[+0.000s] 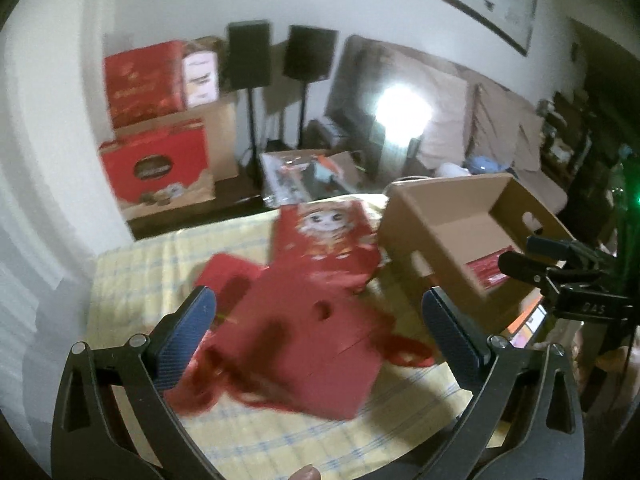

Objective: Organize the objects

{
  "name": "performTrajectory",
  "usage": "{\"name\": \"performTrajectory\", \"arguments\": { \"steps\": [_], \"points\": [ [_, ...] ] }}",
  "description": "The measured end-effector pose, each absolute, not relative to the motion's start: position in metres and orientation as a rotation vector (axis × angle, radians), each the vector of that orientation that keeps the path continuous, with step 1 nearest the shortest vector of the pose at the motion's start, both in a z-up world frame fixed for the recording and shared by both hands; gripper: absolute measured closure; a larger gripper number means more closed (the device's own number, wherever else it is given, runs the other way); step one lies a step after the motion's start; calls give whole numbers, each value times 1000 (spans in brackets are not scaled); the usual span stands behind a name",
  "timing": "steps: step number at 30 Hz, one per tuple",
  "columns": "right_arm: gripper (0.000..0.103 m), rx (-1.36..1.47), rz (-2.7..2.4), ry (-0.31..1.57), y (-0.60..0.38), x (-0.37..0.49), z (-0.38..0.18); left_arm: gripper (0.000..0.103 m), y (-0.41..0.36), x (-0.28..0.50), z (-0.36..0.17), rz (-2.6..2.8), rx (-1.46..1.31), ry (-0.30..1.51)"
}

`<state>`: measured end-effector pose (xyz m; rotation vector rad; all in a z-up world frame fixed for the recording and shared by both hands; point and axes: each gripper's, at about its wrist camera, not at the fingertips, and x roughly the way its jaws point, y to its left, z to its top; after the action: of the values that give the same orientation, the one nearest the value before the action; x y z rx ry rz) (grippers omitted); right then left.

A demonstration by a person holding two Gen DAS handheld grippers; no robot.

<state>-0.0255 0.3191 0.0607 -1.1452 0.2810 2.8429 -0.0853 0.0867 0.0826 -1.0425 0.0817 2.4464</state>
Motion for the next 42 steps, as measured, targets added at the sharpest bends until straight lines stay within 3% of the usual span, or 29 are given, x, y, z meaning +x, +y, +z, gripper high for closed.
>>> {"name": "performTrajectory", "arguments": {
  "steps": [17,42],
  "points": [
    [7,-1234,2954,142,233,-51,42,0,-17,-79,56,2605,-1149,-44],
    [7,-1319,2991,93,183,-75,10,0,-44,-80,23,2581,-1195,-159]
  ]
}}
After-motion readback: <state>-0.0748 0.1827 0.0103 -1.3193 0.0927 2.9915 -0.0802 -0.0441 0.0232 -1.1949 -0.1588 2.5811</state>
